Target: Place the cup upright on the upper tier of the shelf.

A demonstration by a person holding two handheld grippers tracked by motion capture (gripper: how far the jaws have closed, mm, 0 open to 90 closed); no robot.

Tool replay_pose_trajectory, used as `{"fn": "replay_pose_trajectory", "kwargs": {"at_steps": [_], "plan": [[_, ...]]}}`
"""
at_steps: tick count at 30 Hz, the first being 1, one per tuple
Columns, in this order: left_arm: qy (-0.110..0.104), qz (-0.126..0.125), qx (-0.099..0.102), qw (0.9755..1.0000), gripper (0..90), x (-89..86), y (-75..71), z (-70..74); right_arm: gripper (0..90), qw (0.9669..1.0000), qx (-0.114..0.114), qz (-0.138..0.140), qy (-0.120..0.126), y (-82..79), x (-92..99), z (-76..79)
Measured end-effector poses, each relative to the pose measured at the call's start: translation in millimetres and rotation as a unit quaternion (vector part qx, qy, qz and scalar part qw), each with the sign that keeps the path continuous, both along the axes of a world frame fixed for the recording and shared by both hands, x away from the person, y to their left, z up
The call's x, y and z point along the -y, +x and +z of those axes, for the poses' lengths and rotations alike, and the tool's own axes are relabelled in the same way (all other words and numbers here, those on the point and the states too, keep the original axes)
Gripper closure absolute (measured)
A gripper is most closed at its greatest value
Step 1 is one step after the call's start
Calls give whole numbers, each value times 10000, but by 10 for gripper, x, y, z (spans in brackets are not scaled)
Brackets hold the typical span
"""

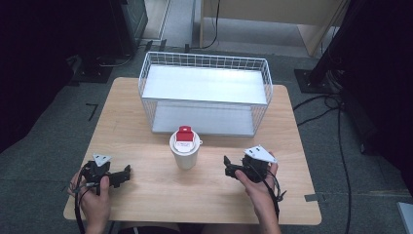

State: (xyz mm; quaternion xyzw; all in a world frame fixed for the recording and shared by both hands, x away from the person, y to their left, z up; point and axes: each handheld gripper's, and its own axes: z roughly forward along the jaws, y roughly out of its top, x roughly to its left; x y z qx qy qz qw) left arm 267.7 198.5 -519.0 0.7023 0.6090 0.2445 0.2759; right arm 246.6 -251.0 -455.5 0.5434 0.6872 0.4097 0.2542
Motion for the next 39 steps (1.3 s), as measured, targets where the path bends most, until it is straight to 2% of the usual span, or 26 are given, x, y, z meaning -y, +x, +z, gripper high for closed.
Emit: {"fn": "replay_pose_trajectory", "kwargs": {"at_steps": [16,21,25,28,39], "plan": [[1,0,-1,10000,0,0,0,0,23,9981,105,598,124,74,-539,-14],[-1,0,0,10000,0,0,0,0,23,9969,123,770,135,80,-672,-20],[-1,2,1,10000,0,0,0,0,23,9968,124,776,127,87,-753,-40],[0,0,-1,10000,0,0,0,0,23,9961,63,845,226,105,-819,-69],[0,1,0,10000,0,0,0,0,0,9930,17,1152,257,160,-1049,-149]]}}
